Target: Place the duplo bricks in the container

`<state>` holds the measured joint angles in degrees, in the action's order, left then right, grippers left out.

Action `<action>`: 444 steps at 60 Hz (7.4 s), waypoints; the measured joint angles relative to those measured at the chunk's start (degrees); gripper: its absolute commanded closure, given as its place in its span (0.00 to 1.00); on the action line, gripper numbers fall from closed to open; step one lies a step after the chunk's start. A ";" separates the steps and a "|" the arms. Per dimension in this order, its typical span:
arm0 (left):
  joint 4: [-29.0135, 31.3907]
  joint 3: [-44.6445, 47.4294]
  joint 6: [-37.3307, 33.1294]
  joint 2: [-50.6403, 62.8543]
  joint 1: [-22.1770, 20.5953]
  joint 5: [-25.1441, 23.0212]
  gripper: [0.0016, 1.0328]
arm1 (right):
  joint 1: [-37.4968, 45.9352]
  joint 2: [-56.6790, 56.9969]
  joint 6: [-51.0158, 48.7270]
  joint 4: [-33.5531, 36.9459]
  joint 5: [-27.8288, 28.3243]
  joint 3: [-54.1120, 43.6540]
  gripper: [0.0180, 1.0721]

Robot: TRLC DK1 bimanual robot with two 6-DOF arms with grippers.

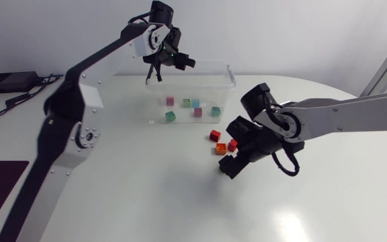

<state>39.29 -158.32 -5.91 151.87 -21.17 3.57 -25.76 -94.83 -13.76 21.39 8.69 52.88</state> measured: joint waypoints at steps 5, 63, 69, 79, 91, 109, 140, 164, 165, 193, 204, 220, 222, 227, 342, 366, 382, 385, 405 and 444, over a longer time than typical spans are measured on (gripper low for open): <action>8.59 -14.27 0.13 8.57 -0.02 0.20 0.09 | -0.20 -2.10 -0.02 -1.14 -0.26 0.00 0.12; 29.46 6.40 16.02 -22.97 1.55 -10.16 0.05 | -2.75 -10.88 0.11 -3.39 -2.82 5.05 0.71; 30.32 13.86 16.44 -26.56 1.42 -10.86 0.04 | -2.75 -9.86 0.52 -2.95 -2.97 4.61 0.71; 31.82 23.21 16.39 -30.88 1.09 -10.82 0.04 | -2.75 -3.67 1.51 1.38 -3.02 4.57 0.71; 25.92 38.03 15.74 -38.32 -1.14 -9.09 0.04 | -1.79 2.84 2.01 7.02 -2.97 10.99 0.71; 8.76 63.14 12.52 -50.12 -6.67 -1.25 0.04 | 2.93 -2.03 5.01 8.94 -2.54 29.62 0.71; -20.24 91.01 1.03 -58.99 -17.70 3.37 0.04 | 4.66 -25.05 8.26 16.61 -1.88 60.78 0.70; -26.38 88.74 -3.04 -47.95 -22.14 3.41 0.05 | 5.60 -28.33 8.26 19.74 -0.79 67.01 0.05; -26.38 88.37 -3.17 -47.41 -22.34 3.41 0.05 | 5.75 -28.06 8.26 19.80 -0.52 66.86 0.05; -12.70 66.47 1.44 -32.68 -24.11 5.40 0.05 | 14.10 1.27 5.86 11.23 3.93 31.93 0.05; 2.71 50.84 7.06 -22.97 -24.28 4.76 0.05 | 18.40 5.92 3.93 6.71 6.36 18.45 0.05; 10.99 38.91 11.63 -14.95 -24.39 1.90 0.05 | 21.79 7.61 3.02 3.67 8.63 9.42 0.05; 11.76 38.16 12.02 -14.16 -24.46 1.64 0.06 | 21.94 7.82 3.02 3.54 9.14 9.09 0.05; 13.22 36.54 12.63 -12.28 -24.65 1.60 0.06 | 22.45 8.09 2.99 2.95 9.60 8.57 0.05; 14.19 45.37 18.14 -19.23 -24.74 3.28 0.81 | 23.80 3.06 0.72 -2.89 10.99 2.97 0.05; 9.90 45.51 17.94 -34.40 -19.54 6.14 0.81 | 17.81 -2.73 0.00 -3.85 9.09 3.10 0.05; 6.84 34.38 16.79 -32.02 -11.56 6.97 0.81 | 15.28 -7.56 -1.51 -4.85 7.61 6.75 0.05; 6.49 31.71 16.39 -30.93 -10.34 7.06 0.81 | 14.99 -8.63 -1.66 -4.90 7.56 7.63 0.05; 6.27 22.10 16.33 -20.46 -7.80 7.04 0.44 | 12.48 -14.91 -2.86 -4.98 4.57 12.59 0.05; 18.38 13.81 16.44 -17.62 -8.70 10.03 0.05 | 10.49 -20.26 -4.76 -5.22 1.70 15.69 0.70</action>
<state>57.67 -144.51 10.52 134.26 -29.87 13.61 -15.27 -115.09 -18.52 16.16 10.39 68.58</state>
